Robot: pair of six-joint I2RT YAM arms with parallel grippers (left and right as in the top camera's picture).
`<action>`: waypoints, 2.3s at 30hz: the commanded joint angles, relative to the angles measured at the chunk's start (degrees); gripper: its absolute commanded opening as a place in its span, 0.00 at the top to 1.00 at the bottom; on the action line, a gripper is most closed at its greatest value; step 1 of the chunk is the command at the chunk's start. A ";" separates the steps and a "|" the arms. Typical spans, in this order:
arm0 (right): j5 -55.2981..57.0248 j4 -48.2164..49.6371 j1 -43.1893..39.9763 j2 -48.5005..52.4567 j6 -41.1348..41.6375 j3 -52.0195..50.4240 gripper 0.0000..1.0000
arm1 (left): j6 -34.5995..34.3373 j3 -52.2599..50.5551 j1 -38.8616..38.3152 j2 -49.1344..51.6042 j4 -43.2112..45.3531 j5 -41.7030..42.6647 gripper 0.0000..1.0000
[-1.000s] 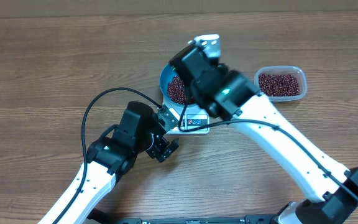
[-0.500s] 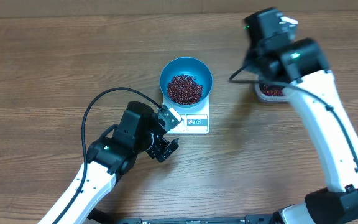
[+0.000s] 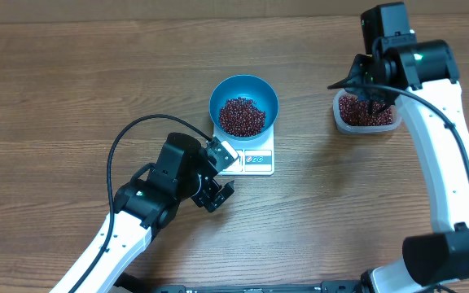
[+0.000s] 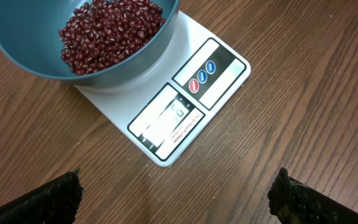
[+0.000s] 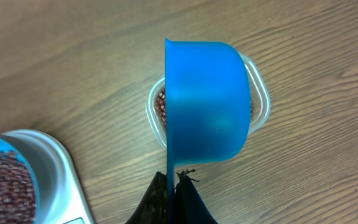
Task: Scoop item into bowl and weigh 150g on scale
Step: 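Move the empty blue scoop back over the bean tub, right gripper, then lower the blue scoop into the red beans in the tub, right gripper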
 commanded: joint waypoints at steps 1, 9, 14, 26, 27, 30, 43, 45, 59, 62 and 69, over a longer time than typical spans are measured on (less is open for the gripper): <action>-0.39 0.04 -0.07 2.23 -1.40 1.60 0.96 | 0.85 -0.35 0.31 -0.59 0.22 0.87 0.00; 3.85 -0.83 -0.07 5.05 -1.53 1.60 0.96 | 0.85 -0.35 0.31 -0.59 0.20 0.87 0.00; 6.29 -1.88 -0.07 5.11 -1.77 1.55 0.96 | 0.85 -0.35 0.31 -0.59 0.20 0.87 0.00; 8.41 -2.45 -0.07 7.96 -1.68 0.22 0.96 | 0.85 -0.35 0.31 -0.59 0.20 0.87 0.00; 8.41 -2.40 -0.07 8.52 -1.70 0.22 0.96 | 0.85 -0.35 0.31 -0.59 0.20 0.87 0.01; 8.44 -2.08 -0.07 9.55 -1.70 0.17 0.96 | 0.85 -0.35 0.31 -0.59 0.20 0.87 0.01; 9.84 1.84 -0.13 13.29 -1.05 0.02 0.96 | 0.85 -0.35 0.31 -0.59 0.22 0.87 0.00; 9.94 2.38 -0.46 13.29 -1.07 -0.20 0.96 | 0.85 -0.35 0.31 -0.59 0.20 0.87 0.01; 9.90 2.16 -5.09 13.62 -1.31 -2.14 0.96 | 0.85 -0.35 0.31 -0.59 0.20 0.87 0.00; 9.70 2.08 -5.16 13.62 -1.33 -2.21 0.96 | 0.85 -0.35 0.31 -0.59 0.20 0.87 0.00; 9.70 2.97 -5.16 13.62 -1.40 -5.01 0.96 | 0.85 -0.35 0.31 -0.59 0.20 0.87 0.00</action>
